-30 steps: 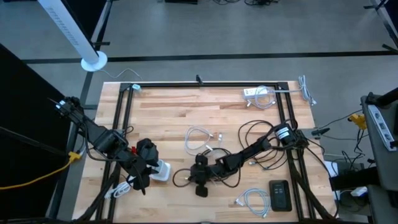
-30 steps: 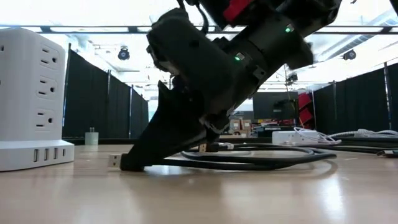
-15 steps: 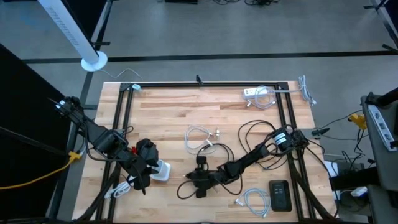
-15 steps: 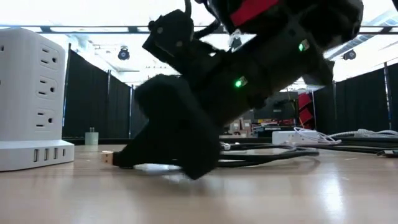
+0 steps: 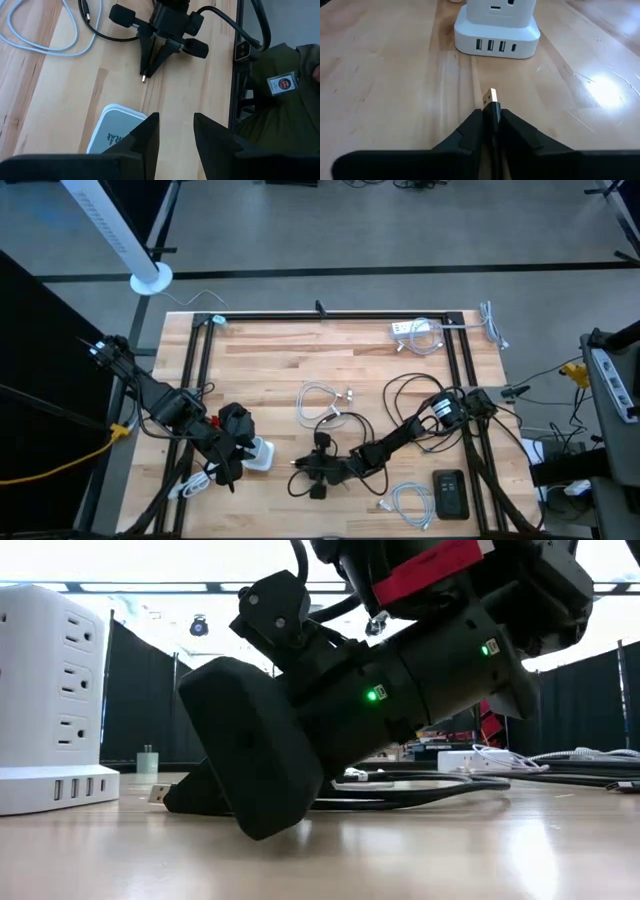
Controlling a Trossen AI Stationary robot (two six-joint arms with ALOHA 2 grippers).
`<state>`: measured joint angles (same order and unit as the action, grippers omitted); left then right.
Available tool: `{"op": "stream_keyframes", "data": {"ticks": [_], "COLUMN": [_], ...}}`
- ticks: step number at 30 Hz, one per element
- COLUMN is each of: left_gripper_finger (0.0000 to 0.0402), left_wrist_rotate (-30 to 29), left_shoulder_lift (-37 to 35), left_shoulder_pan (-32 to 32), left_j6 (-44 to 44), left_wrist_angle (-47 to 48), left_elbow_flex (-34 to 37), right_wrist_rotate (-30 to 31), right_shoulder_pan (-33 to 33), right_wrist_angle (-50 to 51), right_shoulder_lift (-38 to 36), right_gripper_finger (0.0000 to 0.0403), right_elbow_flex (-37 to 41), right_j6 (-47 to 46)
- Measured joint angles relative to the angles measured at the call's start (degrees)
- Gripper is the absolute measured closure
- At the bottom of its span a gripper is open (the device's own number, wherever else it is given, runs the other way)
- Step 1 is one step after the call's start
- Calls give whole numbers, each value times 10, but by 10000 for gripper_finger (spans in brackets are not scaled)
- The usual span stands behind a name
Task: Plug in charger cables
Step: Insert the left black charger cable into the bottom white outlet extension
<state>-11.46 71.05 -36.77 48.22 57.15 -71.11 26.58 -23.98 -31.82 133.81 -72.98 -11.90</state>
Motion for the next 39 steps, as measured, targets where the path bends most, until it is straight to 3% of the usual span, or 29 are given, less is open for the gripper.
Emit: {"op": "stream_keyframes", "data": {"ticks": [7,16,21,32,39], "left_gripper_finger": [299,299,299,299,299], "left_wrist_rotate": [0,0,0,0,0], "left_shoulder_lift": [0,0,0,0,0], "left_shoulder_pan": [0,0,0,0,0], "left_j6": [6,6,17,18,18], "left_wrist_angle": [0,1,1,4,4], "left_elbow_flex": [0,0,0,0,0], "right_wrist_rotate": [5,8,31,61,57], "right_shoulder_pan": [-6,-10,-18,-28,-28], "right_wrist_angle": [-25,-21,-19,-11,1], "right_shoulder_lift": [0,-5,-7,-42,-60], "right_gripper_finger": [365,305,291,312,323], "right_elbow_flex": [11,13,19,58,64], "right_j6": [-25,-40,-71,-111,-42]}}
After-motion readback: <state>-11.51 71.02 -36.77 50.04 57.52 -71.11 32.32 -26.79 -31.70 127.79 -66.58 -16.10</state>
